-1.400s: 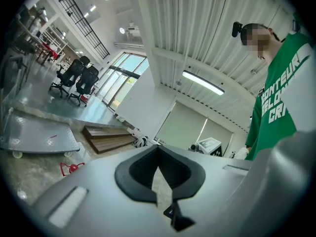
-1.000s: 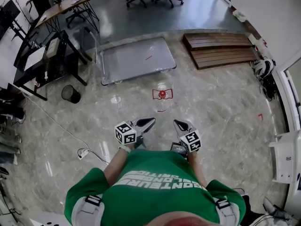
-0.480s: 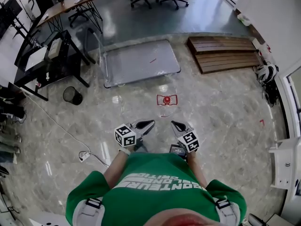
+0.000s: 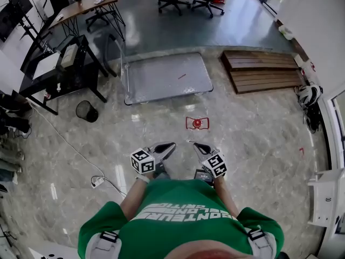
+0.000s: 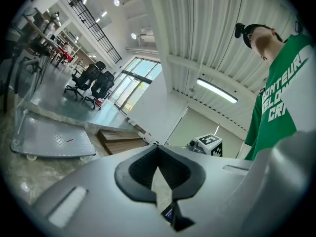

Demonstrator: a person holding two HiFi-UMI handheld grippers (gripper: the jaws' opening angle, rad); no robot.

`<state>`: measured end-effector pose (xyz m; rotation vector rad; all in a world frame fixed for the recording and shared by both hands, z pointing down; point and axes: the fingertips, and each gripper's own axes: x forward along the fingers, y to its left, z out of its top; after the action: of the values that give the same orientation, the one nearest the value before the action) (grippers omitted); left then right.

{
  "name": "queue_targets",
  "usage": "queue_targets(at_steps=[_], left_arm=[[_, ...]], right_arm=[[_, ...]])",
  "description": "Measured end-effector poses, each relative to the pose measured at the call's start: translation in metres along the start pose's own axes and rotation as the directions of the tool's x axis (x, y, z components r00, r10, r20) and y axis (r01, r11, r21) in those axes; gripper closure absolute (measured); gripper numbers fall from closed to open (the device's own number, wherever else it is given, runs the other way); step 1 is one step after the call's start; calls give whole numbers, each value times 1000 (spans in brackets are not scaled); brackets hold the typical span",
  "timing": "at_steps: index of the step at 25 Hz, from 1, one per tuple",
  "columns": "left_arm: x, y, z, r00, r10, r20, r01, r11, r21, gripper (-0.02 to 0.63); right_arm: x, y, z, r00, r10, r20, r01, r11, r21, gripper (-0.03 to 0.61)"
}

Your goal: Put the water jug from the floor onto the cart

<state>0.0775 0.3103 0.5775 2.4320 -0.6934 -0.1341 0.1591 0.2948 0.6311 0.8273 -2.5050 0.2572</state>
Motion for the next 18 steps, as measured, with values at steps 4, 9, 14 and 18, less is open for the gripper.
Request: queue_targets(at_steps=[4, 9, 14, 18], left_arm=[[-7, 12, 7, 1000, 7, 11, -7, 1000, -6, 601], [-14, 25, 15, 1000, 9, 25, -8, 1000, -13, 601], [-26, 41, 18, 1000, 12, 23, -11, 1000, -21, 602], [-35, 52, 28, 999, 11, 33, -10, 1000, -29, 602]], right_arm=[[15, 0, 12, 1000, 5, 9, -5, 1000, -17, 586], [32, 0, 14, 1000, 17, -4, -17, 1000, -25, 586], [50, 5, 22, 1000, 20, -15, -21, 999, -24, 586], [62, 10, 31, 999, 27, -23, -27, 999, -18, 586]])
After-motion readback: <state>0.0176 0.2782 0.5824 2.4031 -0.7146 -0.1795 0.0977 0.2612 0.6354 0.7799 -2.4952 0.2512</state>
